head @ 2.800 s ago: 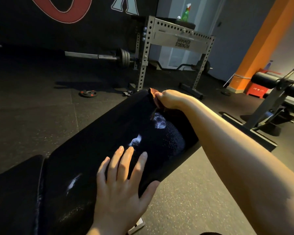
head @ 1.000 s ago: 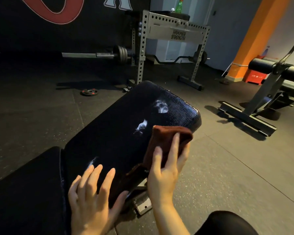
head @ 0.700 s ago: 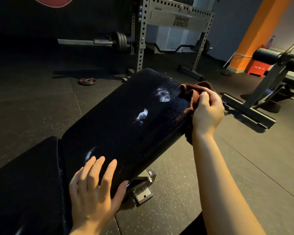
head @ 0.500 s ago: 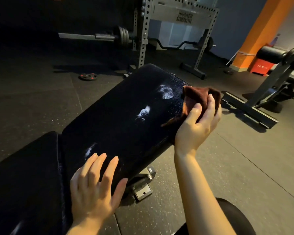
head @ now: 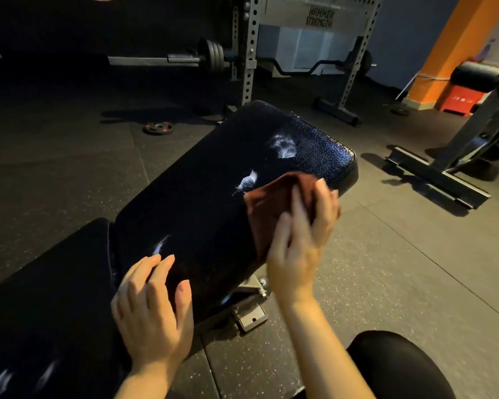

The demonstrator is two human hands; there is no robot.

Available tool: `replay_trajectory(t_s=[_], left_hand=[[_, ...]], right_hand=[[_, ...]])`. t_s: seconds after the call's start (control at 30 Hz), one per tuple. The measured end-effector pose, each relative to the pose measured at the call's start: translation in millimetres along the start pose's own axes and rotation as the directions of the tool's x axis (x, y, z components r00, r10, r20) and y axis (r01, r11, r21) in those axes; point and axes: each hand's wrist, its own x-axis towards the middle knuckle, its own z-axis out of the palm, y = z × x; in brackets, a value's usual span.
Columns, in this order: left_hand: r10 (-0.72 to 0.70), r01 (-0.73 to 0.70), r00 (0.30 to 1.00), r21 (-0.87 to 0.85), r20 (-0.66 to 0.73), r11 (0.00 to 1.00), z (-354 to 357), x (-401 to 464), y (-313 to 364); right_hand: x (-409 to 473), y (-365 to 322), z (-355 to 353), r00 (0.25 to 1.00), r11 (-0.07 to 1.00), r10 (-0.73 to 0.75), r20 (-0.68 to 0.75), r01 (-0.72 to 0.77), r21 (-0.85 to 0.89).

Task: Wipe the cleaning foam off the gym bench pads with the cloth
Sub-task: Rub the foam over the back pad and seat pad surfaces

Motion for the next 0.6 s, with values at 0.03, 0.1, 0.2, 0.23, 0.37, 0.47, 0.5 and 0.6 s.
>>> replay_trajectory(t_s=[0.03,0.1,0.2,0.23,0.37,0.47,0.5,0.6], left_hand=[[0.024,-0.024,1.000,0.014,-0.010,1.000,1.1,-0.3,-1.9],[0.058,-0.057,0.998,0.038,-0.026,0.998,3.4,-0.9,-4.1],[0.039,-0.038,0.999,0.046,-0.026,0.998,5.4,-1.0,-2.4],[0.031,-0.030,0.999,0.045,-0.022,0.999,5.4,-0.7,-1.6],[0.064,-0.063,0.997,0.035,-0.040,0.997,5.9,-2.7,-0.2],[0.103,-0.097,0.991,0.072,-0.085,0.993,7.4,-1.0,-0.7],[0.120,-0.111,0.988,0.091,-0.100,0.990,8.0,-0.6,-2.2],[0.139,-0.127,0.984,0.111,-0.113,0.986,7.5,0.0,-5.1]], right_hand=[[21.1,9.9,-1.0,0.998,1.000,0.012,-0.055,-0.013,-0.016],[65.2,26.0,-3.9,0.984,0.993,0.120,-0.132,-0.120,0.007],[102.1,29.6,-8.0,0.909,0.908,0.405,-0.102,-0.387,0.162],[100.5,26.7,-7.3,0.882,0.876,0.464,-0.083,-0.443,0.191],[55.7,5.4,-0.5,0.820,0.816,0.561,-0.117,-0.523,0.245],[-2.3,-24.1,9.8,0.769,0.750,0.637,-0.050,-0.603,0.270],[-24.0,-37.2,11.3,0.778,0.752,0.629,0.005,-0.609,0.251],[-75.7,-62.8,7.5,0.830,0.812,0.540,0.142,-0.558,0.171]])
